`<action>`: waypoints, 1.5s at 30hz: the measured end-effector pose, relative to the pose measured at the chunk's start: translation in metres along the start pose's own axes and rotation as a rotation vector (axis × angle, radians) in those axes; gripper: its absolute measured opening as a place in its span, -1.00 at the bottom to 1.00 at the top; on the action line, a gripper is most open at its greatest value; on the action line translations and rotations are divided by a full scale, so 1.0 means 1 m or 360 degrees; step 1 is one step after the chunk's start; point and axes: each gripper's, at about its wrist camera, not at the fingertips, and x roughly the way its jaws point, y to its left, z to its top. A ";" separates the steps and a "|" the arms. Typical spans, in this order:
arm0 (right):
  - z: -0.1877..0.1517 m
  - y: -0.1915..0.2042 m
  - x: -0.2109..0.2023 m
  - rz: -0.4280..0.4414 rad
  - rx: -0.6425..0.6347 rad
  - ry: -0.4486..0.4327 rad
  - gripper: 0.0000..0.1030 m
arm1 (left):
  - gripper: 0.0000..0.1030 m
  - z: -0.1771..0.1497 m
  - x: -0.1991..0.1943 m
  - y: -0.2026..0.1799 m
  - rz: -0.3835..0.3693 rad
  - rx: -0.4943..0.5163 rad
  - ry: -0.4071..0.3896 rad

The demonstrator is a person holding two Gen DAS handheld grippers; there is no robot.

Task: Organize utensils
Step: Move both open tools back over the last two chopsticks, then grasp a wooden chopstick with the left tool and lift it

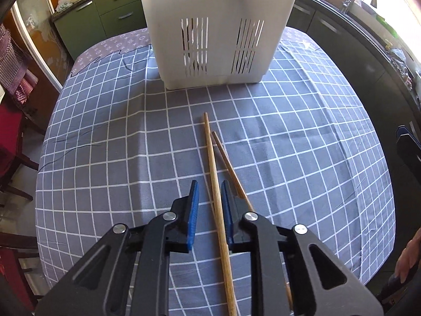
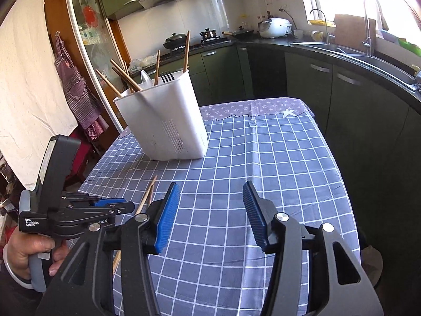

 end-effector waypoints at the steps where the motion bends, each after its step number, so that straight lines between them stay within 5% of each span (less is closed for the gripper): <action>1: 0.000 -0.002 0.001 -0.0001 0.0011 0.0002 -0.01 | -0.68 0.000 0.002 -0.001 0.0003 0.0001 0.0010; 16: 0.002 -0.009 0.008 0.0004 0.0067 0.0044 -0.01 | -0.68 0.012 0.022 -0.008 0.0005 0.0001 0.0050; 19: 0.001 -0.007 0.008 0.0002 0.0063 0.0049 -0.01 | -0.85 0.013 0.023 -0.006 0.0002 0.0001 0.0035; 24: 0.001 -0.006 0.007 -0.0001 0.0060 0.0051 0.00 | -0.86 0.011 0.018 0.002 -0.0046 -0.0033 0.0008; 35: 0.000 0.002 0.017 -0.0016 0.0039 0.0109 0.05 | -0.86 -0.011 -0.068 0.020 -0.0079 -0.0024 -0.0387; 41: -0.004 0.040 0.045 0.0027 -0.0146 0.0224 0.05 | -0.86 -0.029 -0.110 0.025 -0.0085 0.0007 -0.0608; 45: -0.005 0.067 0.069 0.0029 -0.0259 0.0298 0.05 | -0.86 -0.031 -0.118 0.024 -0.0075 0.0034 -0.0636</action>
